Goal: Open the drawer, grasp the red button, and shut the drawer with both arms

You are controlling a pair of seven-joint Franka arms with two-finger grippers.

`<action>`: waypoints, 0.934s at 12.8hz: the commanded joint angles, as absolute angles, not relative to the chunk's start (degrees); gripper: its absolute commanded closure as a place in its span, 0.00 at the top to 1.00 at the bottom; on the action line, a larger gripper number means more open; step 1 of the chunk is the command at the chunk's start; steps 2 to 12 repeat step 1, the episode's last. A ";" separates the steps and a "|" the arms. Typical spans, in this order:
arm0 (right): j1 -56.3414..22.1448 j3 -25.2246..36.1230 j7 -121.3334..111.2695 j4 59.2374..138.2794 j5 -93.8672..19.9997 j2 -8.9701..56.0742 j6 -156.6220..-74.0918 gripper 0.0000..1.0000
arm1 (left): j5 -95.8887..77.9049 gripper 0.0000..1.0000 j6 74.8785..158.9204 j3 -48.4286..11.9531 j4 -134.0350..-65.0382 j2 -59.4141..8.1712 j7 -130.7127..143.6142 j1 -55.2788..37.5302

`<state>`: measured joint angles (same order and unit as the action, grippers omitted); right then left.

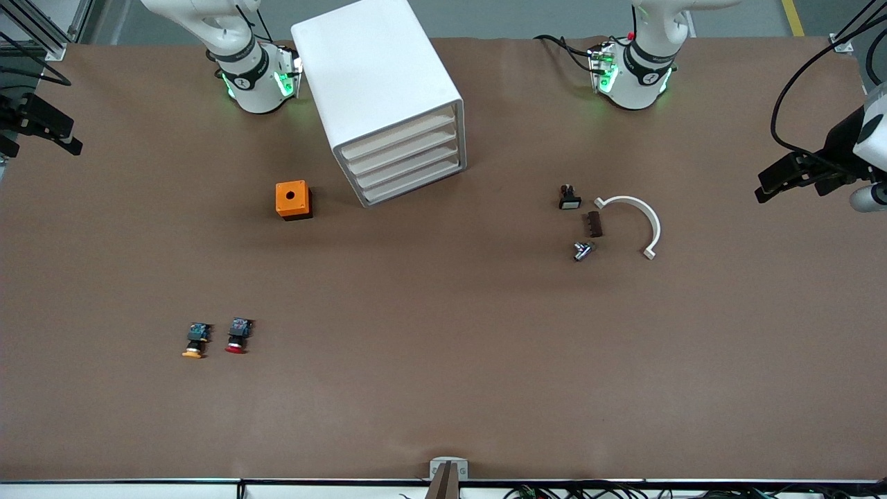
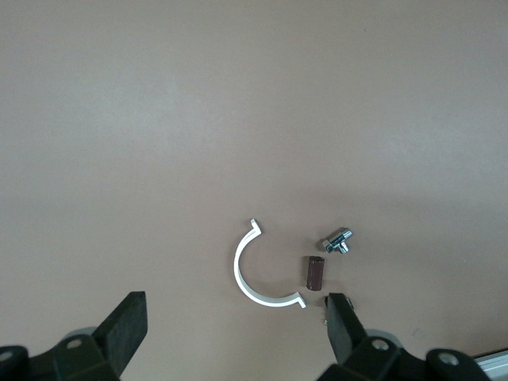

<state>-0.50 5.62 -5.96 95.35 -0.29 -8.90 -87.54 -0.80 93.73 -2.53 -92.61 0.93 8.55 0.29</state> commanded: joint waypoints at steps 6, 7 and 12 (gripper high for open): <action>-0.88 5.62 -5.01 96.68 0.17 -10.28 -88.33 1.00 | -0.44 1.00 93.60 -3.16 -92.29 1.32 7.29 0.88; -0.88 5.62 -5.01 96.68 0.17 -10.28 -88.33 1.00 | -0.44 1.00 93.60 -3.16 -92.29 1.32 7.29 0.88; -0.88 5.62 -5.01 96.68 0.17 -10.28 -88.33 1.00 | -0.44 1.00 93.60 -3.16 -92.29 1.32 7.29 0.88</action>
